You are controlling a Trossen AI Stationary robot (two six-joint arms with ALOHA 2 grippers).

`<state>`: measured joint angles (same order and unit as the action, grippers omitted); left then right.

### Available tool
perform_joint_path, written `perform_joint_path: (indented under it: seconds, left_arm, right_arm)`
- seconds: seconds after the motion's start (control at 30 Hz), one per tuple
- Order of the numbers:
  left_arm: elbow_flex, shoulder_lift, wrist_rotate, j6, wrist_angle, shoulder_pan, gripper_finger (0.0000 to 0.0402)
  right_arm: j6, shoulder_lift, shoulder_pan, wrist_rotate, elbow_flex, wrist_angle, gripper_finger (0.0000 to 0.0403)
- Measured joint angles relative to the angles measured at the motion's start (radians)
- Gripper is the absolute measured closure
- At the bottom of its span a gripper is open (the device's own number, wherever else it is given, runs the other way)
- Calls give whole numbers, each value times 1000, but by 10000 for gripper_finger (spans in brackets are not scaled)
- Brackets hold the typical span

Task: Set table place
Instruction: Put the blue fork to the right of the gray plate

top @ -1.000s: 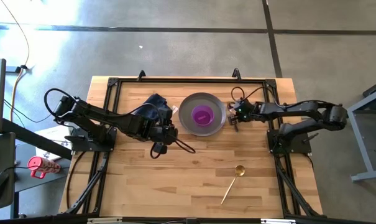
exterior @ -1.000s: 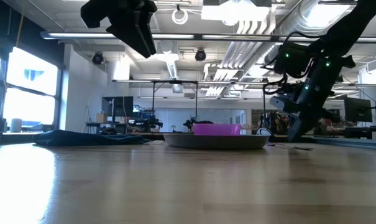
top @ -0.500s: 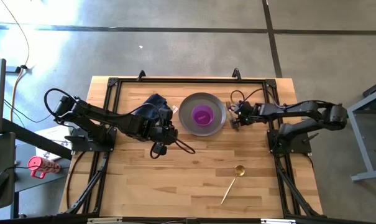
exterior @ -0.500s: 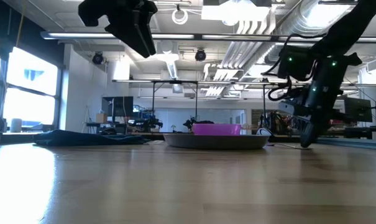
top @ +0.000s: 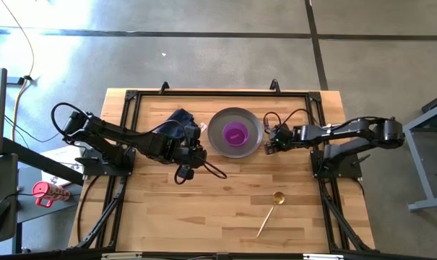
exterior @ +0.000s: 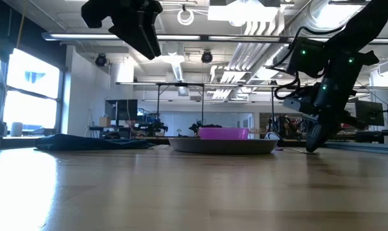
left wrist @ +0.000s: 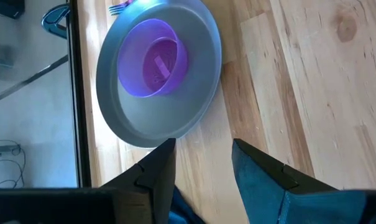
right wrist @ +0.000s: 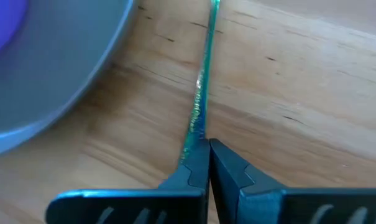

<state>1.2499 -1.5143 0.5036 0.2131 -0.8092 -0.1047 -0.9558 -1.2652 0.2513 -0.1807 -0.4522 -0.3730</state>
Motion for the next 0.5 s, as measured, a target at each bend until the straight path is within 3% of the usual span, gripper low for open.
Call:
perform_joint_path:
  seconds: [0.3,0.5]
  left_arm:
    - [0,0,2,3,0,0,259]
    - [0,0,2,3,-1,0,259]
  right_arm:
    - [-8,3,-6,-12,-4,23,403]
    - [72,3,21,-129,-72,12,403]
